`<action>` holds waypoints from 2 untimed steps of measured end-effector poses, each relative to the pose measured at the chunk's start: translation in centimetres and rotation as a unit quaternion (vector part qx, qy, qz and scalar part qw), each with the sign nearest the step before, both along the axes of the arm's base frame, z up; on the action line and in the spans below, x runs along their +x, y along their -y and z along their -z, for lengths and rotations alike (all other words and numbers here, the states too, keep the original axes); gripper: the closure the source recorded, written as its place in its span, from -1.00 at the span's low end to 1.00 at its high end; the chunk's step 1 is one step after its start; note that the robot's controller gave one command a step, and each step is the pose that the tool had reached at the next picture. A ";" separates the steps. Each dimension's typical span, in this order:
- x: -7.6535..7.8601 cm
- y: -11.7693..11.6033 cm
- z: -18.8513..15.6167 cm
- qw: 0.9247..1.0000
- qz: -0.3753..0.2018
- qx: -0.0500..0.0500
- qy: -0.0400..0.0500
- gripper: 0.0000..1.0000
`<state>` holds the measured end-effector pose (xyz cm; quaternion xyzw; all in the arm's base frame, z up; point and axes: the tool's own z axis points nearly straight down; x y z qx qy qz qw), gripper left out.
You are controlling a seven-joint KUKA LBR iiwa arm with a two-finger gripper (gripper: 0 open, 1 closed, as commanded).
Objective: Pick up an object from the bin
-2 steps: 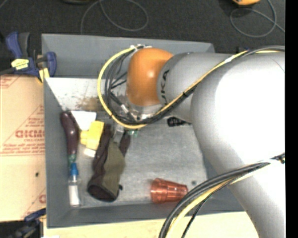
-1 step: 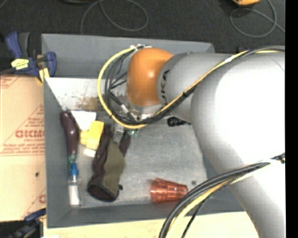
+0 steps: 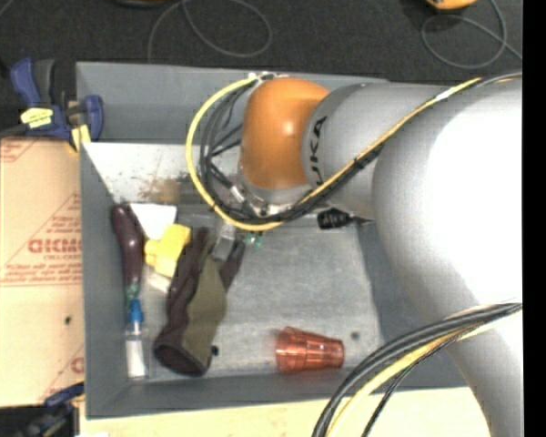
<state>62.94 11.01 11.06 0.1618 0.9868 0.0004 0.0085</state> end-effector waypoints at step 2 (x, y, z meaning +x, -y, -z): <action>-0.1 0.4 -1.4 0.999 0.032 0.001 0.001 1.00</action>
Offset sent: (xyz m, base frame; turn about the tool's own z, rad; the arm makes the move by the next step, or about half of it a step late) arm -0.0092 -0.0001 0.0138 0.1259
